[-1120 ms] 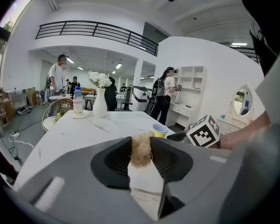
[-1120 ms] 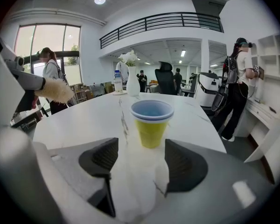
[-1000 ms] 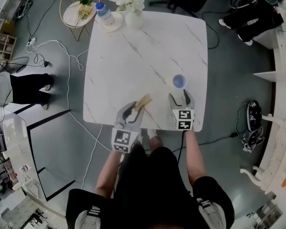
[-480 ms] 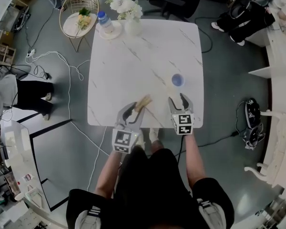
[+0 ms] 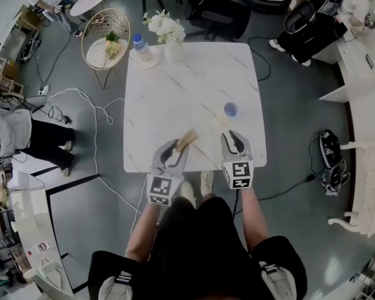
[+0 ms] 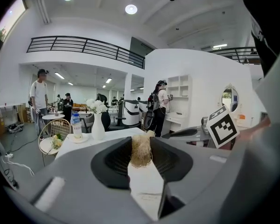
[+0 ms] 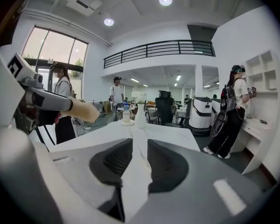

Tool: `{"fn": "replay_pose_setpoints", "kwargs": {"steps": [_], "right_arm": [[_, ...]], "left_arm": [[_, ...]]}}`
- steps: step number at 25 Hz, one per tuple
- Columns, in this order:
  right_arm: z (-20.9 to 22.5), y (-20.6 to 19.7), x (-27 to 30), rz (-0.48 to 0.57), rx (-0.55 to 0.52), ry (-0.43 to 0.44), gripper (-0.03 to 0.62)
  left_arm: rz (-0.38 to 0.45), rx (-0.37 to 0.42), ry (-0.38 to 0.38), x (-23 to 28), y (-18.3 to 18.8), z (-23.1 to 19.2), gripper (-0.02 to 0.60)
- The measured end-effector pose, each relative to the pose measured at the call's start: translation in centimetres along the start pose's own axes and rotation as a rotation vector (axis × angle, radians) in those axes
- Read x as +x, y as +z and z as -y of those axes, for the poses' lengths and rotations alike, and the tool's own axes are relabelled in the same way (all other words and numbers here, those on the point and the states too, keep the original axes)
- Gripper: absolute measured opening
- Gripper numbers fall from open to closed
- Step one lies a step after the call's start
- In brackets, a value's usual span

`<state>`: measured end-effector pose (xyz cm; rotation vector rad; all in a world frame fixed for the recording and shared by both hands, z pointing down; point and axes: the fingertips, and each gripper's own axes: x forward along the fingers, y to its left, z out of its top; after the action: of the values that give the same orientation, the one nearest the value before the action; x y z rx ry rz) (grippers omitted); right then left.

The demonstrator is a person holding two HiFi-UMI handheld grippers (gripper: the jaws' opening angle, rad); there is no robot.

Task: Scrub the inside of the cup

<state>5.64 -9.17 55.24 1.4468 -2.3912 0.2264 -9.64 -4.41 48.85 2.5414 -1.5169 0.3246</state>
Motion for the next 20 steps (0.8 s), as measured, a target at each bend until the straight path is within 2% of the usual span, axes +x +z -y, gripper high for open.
{"fn": "replay_pose_setpoints", "kwargs": {"steps": [5,10,14,20], "right_arm": [[-0.9,2.3,-2.5,0.052,0.004,-0.031,0.081],[-1.9,3.4,-5.0,0.069,0.002,-0.055,0.049],[-2.7,3.6,-6.5,0.079,-0.005,-0.067,0.017],[-4.0,4.3,-8.6,0.106,-0.010,-0.085,0.005]], "left_arm": [[0.036,0.026,-0.020,-1.6,1.7,0.2,0.130],[0.071,0.008,-0.040,-3.2,2.9,0.5,0.129],[0.077,0.006,-0.049,-4.1,3.0,0.6,0.129],[0.081,0.011,-0.063,-5.3,2.7,1.2,0.130]]}}
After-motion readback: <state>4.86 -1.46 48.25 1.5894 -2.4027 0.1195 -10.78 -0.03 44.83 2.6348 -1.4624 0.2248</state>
